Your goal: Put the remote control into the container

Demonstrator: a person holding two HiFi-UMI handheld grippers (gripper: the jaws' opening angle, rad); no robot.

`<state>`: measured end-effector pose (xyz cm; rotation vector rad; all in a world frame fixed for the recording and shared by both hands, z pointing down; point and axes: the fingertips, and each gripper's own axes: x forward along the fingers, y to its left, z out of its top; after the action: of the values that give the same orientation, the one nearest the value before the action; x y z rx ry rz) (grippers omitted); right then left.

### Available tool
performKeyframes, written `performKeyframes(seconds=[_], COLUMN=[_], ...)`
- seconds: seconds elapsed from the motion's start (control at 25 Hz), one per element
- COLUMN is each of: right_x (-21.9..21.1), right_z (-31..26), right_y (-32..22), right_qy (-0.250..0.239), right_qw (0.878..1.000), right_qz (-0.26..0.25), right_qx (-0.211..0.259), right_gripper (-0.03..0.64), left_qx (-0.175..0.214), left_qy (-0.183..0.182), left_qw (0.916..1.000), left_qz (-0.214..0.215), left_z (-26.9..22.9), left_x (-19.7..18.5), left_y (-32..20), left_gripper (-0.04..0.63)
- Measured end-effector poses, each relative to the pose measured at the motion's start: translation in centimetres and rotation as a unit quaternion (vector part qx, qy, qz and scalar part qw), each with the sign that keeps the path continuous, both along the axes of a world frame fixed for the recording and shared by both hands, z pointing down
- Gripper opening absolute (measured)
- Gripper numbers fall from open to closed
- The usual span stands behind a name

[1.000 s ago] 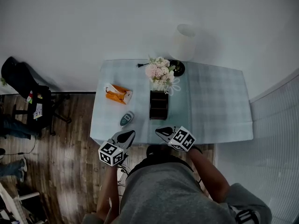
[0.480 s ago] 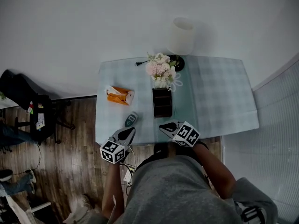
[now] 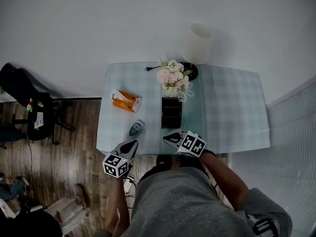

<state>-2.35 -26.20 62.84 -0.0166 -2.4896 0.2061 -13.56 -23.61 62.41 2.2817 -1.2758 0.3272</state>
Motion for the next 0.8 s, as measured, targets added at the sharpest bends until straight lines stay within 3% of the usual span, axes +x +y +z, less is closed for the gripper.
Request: performKeyframes(seconds=[0.2,0.32,0.56,0.8], right_x=[-4.0,-6.8,-10.7,-12.2], right_z=[-0.5,0.1,2.7,5.9], right_y=[0.5,1.3,3.4,2.5], right_qy=[0.02,0.052,0.111,0.174], right_qw=[0.995,0.981,0.918,0.867], right_qz=[-0.095,-0.178,-0.356,-0.432], right_qx=[0.029,0.063,0.134,0.177], right_gripper=[0.017,0.017,0.017,0.018], left_qx=[0.003,0.003,0.001,0.002], left_qy=[0.016,0.026,0.039,0.055], left_qw=[0.9985,0.9948,0.981,0.9609], left_qz=[-0.052,-0.099,-0.19,-0.271], left_z=[-0.1,0.1,0.8,1.7], left_x=[-1.1,-2.4,-4.5,-6.0], left_y=[2.8,5.2,10.6,14.7], left_gripper=[0.0,0.0,0.0,0.0])
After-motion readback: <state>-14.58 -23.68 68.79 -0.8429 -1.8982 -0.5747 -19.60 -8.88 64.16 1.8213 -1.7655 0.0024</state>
